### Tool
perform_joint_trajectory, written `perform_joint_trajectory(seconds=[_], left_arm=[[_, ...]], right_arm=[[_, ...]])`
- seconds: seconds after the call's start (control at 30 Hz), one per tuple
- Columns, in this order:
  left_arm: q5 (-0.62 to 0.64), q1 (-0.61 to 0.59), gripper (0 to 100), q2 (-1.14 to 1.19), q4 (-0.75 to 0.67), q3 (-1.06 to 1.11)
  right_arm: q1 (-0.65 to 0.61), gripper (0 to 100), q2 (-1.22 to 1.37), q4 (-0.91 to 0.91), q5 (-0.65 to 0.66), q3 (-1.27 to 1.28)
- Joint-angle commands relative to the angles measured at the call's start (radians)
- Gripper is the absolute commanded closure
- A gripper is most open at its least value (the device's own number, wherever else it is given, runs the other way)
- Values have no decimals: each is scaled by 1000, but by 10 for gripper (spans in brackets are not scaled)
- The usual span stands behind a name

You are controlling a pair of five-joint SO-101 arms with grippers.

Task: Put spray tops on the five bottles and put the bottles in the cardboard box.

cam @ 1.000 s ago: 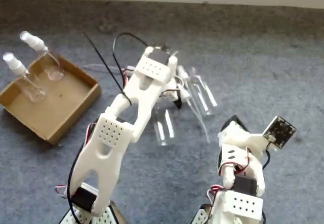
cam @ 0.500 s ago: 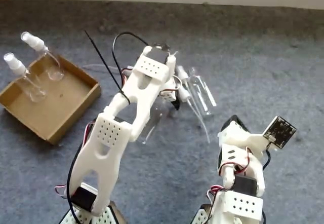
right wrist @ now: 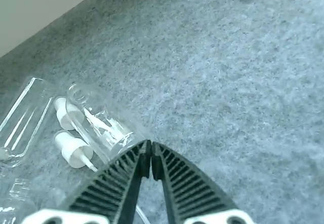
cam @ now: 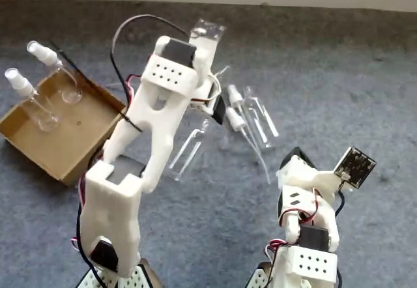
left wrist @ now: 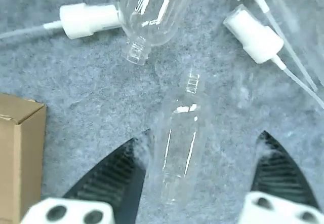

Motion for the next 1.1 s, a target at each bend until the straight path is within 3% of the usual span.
perform_joint_trajectory(seconds=[0.0, 0.37, 0.57, 0.8, 1.07], left_arm=[[-114, -8, 734, -252, 11, 81], [-255, -8, 734, -805, 5, 527], [-298, -8, 734, -990, -37, 789], [-293, -8, 734, -866, -292, 967], [-296, -1, 734, -510, -331, 800]], right_arm=[[-7, 988, -12, 2, 12, -5], [-7, 988, -12, 2, 12, -4], [-7, 988, -12, 2, 12, -4], [-7, 988, -12, 2, 14, -4], [-7, 988, -12, 2, 14, -4]])
